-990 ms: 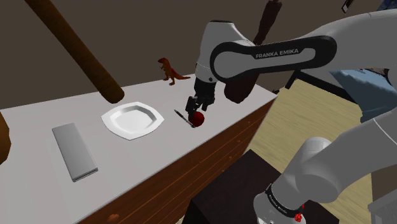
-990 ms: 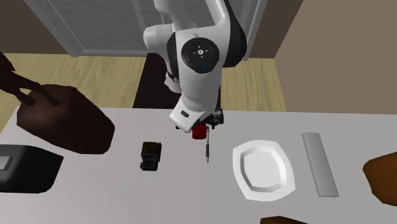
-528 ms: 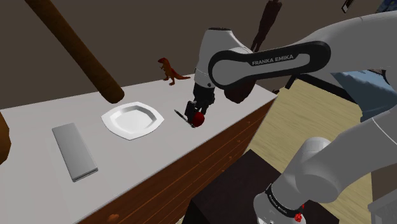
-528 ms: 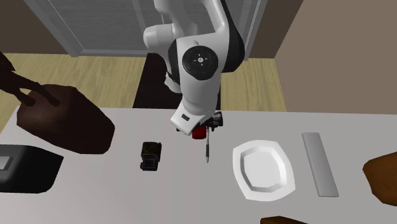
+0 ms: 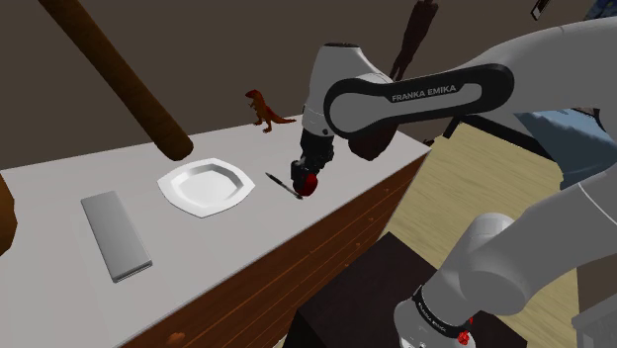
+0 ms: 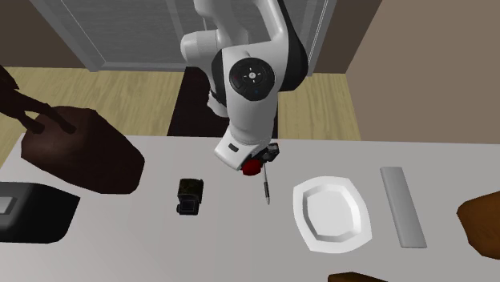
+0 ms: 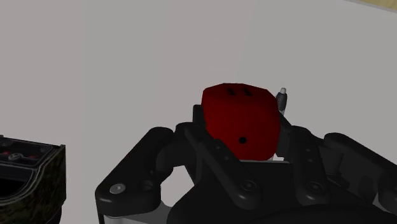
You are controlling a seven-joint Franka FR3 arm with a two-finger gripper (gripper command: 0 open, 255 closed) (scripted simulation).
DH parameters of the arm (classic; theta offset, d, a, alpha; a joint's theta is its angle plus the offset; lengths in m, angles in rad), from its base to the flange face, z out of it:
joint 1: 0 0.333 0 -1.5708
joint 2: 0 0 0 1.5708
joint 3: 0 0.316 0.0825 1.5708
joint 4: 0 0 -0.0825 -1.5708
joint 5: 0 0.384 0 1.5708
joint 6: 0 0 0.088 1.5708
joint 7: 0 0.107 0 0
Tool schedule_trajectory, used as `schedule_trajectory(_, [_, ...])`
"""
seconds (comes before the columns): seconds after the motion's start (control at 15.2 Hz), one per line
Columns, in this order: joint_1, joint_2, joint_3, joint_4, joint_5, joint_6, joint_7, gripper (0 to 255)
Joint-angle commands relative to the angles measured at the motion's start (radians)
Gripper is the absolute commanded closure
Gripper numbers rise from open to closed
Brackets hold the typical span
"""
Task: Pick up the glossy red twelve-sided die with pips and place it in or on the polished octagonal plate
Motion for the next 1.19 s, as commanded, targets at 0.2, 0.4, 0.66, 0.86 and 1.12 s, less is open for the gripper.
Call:
schedule_trajectory(0.2, [0.000,0.000,0.000,-0.001,0.000,0.000,0.000,255])
schedule_trajectory(0.4, [0.001,-0.009,-0.001,0.019,0.000,-0.029,0.000,255])
schedule_trajectory(0.66, [0.000,-0.024,-0.004,0.060,0.000,-0.085,-0.001,255])
schedule_trajectory(0.86, [0.000,-0.034,-0.005,0.093,0.000,-0.127,-0.001,255])
schedule_trajectory(1.12, [-0.001,-0.043,-0.008,0.139,0.000,-0.182,-0.002,255])
